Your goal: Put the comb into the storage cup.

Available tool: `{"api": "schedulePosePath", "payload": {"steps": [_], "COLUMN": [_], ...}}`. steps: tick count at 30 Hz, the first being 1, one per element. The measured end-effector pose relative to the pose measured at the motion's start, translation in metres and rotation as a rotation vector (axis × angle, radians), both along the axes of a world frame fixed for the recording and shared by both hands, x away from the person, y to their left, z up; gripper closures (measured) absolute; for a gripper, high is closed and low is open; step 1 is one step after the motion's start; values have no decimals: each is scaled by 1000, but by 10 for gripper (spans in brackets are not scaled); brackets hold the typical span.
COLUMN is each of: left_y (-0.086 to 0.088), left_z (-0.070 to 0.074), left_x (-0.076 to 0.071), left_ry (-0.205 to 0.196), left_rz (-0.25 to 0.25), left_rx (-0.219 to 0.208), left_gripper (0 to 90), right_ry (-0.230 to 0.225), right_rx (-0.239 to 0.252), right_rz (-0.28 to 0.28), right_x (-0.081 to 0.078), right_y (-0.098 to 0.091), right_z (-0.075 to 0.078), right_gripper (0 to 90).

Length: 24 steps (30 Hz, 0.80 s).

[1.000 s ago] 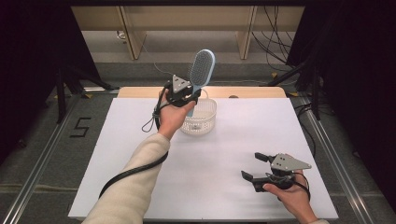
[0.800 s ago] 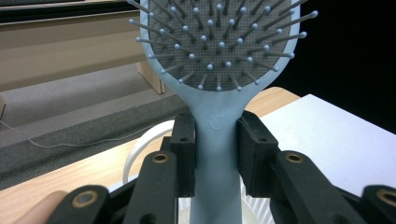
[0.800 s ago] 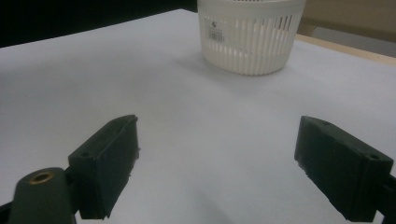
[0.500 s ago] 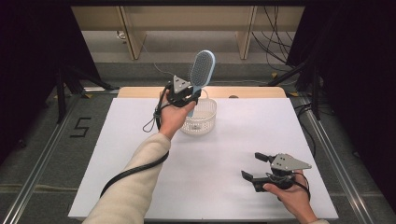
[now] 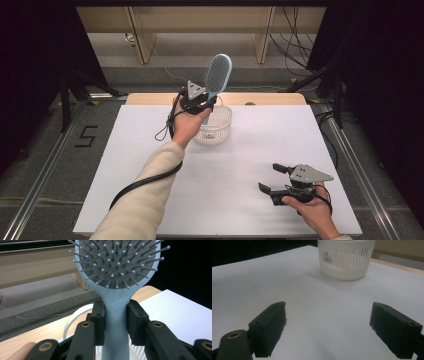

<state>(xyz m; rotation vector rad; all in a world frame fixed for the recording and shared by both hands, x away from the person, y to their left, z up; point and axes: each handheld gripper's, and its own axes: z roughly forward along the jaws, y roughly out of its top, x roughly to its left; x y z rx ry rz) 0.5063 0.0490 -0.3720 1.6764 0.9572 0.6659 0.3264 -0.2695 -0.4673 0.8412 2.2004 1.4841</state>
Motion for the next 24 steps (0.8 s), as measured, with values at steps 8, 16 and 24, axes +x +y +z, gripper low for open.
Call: {"api": "schedulePosePath", "payload": {"steps": [8,16,24], "left_y": [-1,-1,-3], "left_z": [0,-1,-2], "left_x": [2,3,5], "left_ry": [0,2,3], "left_rz": [-2,-2,0], "left_rx": [1,0,4], "left_gripper": [698,698,698], "right_ry": [-1,-1,-2], "right_rx": [1,4,1], "right_rz": [0,0,0], "right_x": [0,0,0], "right_y": [0,0,0], "right_z": [0,0,0], "right_gripper": [145,144,144]}}
